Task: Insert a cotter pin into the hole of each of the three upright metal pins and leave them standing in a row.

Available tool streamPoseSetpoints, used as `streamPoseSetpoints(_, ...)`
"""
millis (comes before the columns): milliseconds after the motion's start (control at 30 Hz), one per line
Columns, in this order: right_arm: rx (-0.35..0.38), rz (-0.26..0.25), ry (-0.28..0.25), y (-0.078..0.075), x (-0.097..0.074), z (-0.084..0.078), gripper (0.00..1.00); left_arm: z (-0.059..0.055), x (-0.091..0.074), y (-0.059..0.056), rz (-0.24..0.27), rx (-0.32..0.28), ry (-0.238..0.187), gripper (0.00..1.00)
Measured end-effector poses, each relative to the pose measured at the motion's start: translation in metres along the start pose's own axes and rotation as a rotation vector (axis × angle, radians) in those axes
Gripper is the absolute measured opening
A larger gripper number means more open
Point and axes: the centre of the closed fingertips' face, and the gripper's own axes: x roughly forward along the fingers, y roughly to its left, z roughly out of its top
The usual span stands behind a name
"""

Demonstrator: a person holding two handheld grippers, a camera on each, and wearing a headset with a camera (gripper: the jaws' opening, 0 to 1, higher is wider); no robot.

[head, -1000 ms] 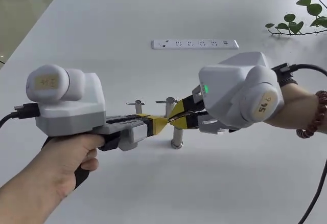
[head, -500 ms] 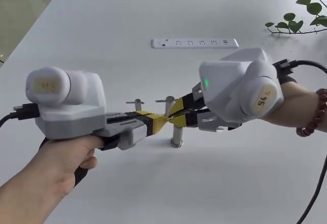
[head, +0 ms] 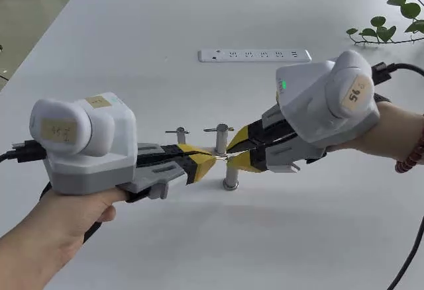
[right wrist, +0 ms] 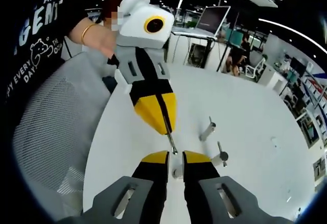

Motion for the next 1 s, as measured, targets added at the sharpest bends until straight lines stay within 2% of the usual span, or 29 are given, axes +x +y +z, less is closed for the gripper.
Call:
streamPoseSetpoints(100, 0.04, 0.035, -0.015, 0.005, -0.002, -0.001, 0.05, -0.004, 0.0, -0.004, -0.016, 0.051, 0.015, 0.0)
streamPoseSetpoints(200, 0.068, 0.085, -0.032, 0.013, -0.004, -0.003, 0.06, -0.002, 0.001, -0.011, -0.055, 0.06, -0.01, 0.0)
streamPoseSetpoints(267, 0.09, 0.122, -0.049, 0.019, -0.007, -0.004, 0.06, -0.004, 0.001, -0.015, -0.075, 0.121, 0.004, 0.0)
streamPoseSetpoints(367, 0.119, 0.16, -0.069, 0.026, -0.009, -0.003, 0.06, -0.005, 0.001, -0.022, -0.103, 0.123, -0.003, 0.0)
streamPoseSetpoints(533, 0.115, 0.236, -0.067, 0.043, -0.01, -0.003, 0.05, -0.004, 0.0, -0.033, -0.151, 0.148, -0.018, 0.0)
streamPoseSetpoints(633, 0.137, 0.279, -0.089, 0.051, -0.013, -0.001, 0.05, -0.003, -0.001, -0.04, -0.186, 0.16, -0.03, 0.0)
streamPoseSetpoints(867, 0.154, 0.346, -0.123, 0.064, -0.017, 0.005, 0.04, -0.003, -0.004, -0.052, -0.243, 0.159, -0.048, 0.0)
streamPoseSetpoints(1000, 0.143, 0.361, -0.121, 0.069, -0.016, 0.005, 0.02, -0.003, -0.006, -0.057, -0.265, 0.16, -0.057, 0.0)
